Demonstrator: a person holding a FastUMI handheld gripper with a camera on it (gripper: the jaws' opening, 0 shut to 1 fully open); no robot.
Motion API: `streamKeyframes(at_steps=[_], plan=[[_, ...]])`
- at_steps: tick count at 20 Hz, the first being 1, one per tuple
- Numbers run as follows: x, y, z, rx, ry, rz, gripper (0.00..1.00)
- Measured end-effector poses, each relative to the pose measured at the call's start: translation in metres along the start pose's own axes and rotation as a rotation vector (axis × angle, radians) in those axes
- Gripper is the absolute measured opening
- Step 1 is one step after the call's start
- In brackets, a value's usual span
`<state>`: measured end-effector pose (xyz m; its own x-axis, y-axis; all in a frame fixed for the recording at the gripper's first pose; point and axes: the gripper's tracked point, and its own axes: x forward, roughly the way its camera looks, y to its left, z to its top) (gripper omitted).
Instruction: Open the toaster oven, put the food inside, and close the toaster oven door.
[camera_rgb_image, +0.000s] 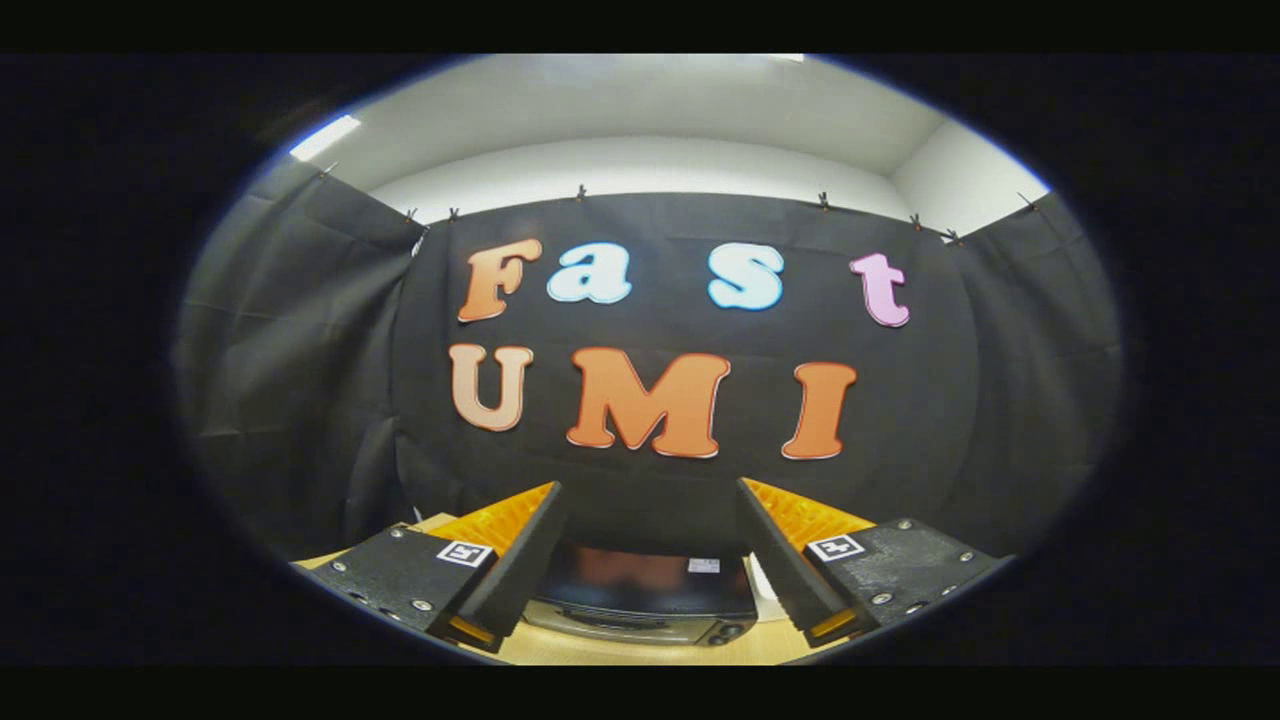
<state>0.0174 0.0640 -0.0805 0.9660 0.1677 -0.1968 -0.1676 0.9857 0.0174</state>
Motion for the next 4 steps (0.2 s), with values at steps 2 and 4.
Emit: streamKeyframes(at_steps=[2, 4], plan=[[-0.009, -0.001, 0.016, 0.003, -0.032, 0.005, 0.98], [-0.014, -0.001, 0.029, 0.033, -0.064, 0.019, 0.98]])
